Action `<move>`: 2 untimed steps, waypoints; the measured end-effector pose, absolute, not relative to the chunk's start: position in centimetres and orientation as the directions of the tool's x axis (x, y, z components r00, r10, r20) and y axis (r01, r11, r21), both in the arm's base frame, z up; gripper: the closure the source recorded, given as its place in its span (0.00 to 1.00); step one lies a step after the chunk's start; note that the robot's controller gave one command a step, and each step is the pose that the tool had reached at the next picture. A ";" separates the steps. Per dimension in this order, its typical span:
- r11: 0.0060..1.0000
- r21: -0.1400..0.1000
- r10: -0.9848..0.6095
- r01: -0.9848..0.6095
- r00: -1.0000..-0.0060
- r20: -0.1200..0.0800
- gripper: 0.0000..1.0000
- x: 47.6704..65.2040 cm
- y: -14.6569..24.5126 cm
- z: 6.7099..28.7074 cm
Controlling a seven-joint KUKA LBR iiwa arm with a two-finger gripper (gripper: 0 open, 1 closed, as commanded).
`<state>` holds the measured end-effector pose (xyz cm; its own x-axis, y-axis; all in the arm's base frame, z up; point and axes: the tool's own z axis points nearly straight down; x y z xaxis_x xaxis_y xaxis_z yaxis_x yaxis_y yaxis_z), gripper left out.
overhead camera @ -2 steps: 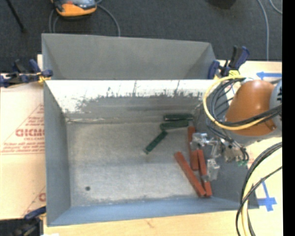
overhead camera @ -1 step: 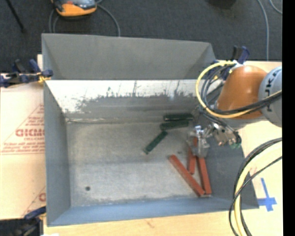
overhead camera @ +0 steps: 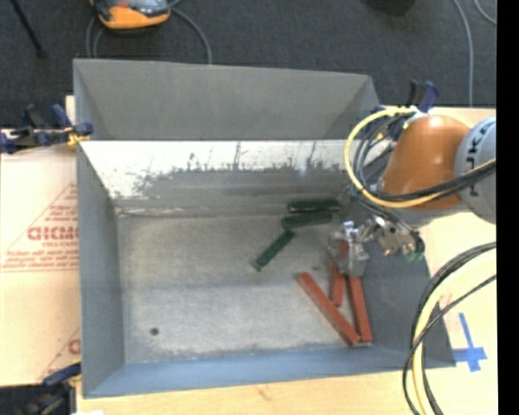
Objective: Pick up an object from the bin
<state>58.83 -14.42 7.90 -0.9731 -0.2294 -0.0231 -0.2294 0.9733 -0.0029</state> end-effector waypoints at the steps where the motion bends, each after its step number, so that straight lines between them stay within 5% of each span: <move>1: 0.970 0.001 -0.243 -0.243 -0.970 0.000 1.00 57.3 -13.8 13.2; 2: 0.962 0.001 -0.274 -0.274 -0.962 -0.001 0.00 53.5 -12.2 11.7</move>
Offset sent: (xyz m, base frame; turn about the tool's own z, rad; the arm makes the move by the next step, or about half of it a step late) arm -0.0537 0.0229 0.0388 -0.0493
